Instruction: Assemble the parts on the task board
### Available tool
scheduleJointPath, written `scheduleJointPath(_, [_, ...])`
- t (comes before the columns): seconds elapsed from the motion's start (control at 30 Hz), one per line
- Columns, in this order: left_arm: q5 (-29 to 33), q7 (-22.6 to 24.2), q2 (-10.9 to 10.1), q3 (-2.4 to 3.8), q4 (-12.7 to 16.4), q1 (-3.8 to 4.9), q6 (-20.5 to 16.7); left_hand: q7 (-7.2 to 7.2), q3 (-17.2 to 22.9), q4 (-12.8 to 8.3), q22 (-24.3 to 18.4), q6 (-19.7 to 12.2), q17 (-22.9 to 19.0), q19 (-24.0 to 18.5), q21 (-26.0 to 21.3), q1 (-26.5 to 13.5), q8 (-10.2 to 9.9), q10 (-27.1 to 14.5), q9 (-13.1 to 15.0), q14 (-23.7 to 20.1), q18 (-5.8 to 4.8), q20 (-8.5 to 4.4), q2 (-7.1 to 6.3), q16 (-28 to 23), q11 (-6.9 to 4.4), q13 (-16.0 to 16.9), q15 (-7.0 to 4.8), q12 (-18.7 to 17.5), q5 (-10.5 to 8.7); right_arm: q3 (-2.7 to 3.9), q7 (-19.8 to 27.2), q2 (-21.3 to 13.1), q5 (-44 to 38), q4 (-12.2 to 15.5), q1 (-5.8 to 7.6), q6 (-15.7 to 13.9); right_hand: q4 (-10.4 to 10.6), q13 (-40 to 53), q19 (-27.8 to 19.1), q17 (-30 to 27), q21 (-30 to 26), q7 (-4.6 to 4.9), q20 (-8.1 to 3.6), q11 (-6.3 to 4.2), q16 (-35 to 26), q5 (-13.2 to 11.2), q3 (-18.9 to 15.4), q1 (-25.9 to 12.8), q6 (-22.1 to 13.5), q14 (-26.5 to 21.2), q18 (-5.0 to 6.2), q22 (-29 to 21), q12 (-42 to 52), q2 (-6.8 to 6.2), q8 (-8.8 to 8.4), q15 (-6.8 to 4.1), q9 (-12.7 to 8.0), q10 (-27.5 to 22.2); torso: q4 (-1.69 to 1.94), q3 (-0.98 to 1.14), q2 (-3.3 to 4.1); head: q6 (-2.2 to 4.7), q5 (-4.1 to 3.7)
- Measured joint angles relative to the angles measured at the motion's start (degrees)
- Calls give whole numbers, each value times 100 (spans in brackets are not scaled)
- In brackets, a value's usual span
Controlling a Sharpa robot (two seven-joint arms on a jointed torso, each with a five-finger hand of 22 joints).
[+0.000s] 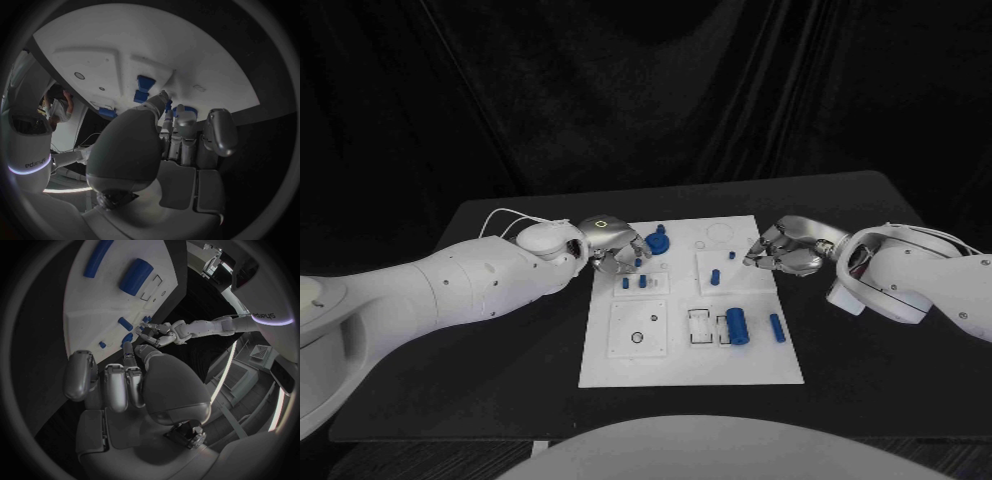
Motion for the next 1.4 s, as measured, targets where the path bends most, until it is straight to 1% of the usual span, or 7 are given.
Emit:
scheduleJointPath(0.23, [-1,-55,-204,0,-14,0,-50,-249,-429,223,0,-561,-679,-385,-668,-210,0,-560,-208,-528,33,64,-142,-527,109,6,83,-205,-187,0,4,-63,0,39,0,-10,0,4,0,0,0,0,0,37,0,-12,0,0,0,0,-1,0,-335,0,0,0,12,-150,-1,1,1,0,2])
scheduleJointPath(0.37, [8,-16,-506,1,32,0,-217,-286,-926,837,-18,-808,-1671,-1552,-2553,-368,0,-1090,-312,-1480,392,131,-537,-1592,103,-60,149,-263,-207,0,15,-138,0,97,1,-63,-39,-390,0,0,-69,0,0,18,-71,-122,17,-47,0,0,0,0,-805,-47,0,0,27,-492,-4,0,1,0,13])
scheduleJointPath(0.57, [505,305,-980,-5,305,55,-575,-249,-1450,937,-680,-752,-2413,-3064,-4625,-490,41,-1793,-365,-3007,451,300,-849,-3373,-183,-153,471,-263,-207,-7,51,-244,0,178,251,-288,-81,-1883,-27,0,-229,-21,-27,6,-186,-290,49,-81,21,0,-1,-1,-2124,-88,0,0,45,-1207,-7,-4,0,0,153])
scheduleJointPath(0.73, [1867,907,-1264,3,469,186,-610,-110,-1685,944,-1469,-1342,-3247,-5054,-6184,-598,-52,-3794,-565,-4913,446,291,-1018,-5391,-622,-664,478,-427,-207,3,99,-203,-5,170,603,-538,-305,-3767,-151,0,-543,-6,-5,73,-335,-609,219,228,6,7,94,4,-4194,-384,-32,7,62,-2497,-10,-12,-2,0,365])
scheduleJointPath(0.97, [4278,1746,-1484,-1,781,222,139,-159,-2096,928,-4220,-2135,-5142,-7471,-6677,-1221,-111,-5084,-832,-7302,265,76,-26,-6869,-767,-1065,162,-601,-130,4,139,35,-592,-11,969,-745,-780,-5137,-474,-278,-1167,112,240,453,-596,-927,698,853,-279,15,184,4,-6103,-760,-168,387,32,-3603,-3,-15,-8,0,514])
scheduleJointPath(1.23, [6217,2092,-1678,-4,1502,226,1247,-406,-2243,926,-7252,-3385,-5185,-7848,-6870,-1953,-189,-5191,-1164,-7351,365,177,160,-6869,-968,-1089,201,-616,-213,1,91,430,-2371,-226,1042,-651,-633,-6151,-486,-404,-1265,-196,228,471,-639,-2291,791,737,-583,12,184,3,-7016,-1071,-407,274,-179,-3787,18,-46,-23,0,617])
scheduleJointPath(1.4, [7344,2171,-1765,-4,1767,221,1903,-486,-2231,939,-7479,-3651,-5187,-7817,-6875,-2235,-206,-5192,-1219,-7341,364,228,250,-6869,-968,-1091,225,-616,-213,4,31,642,-3187,-373,933,-358,-585,-6303,-486,-452,-1344,-218,228,471,-668,-2375,688,737,-501,12,184,3,-7080,-1071,-411,274,-220,-3788,64,-113,-41,0,637])
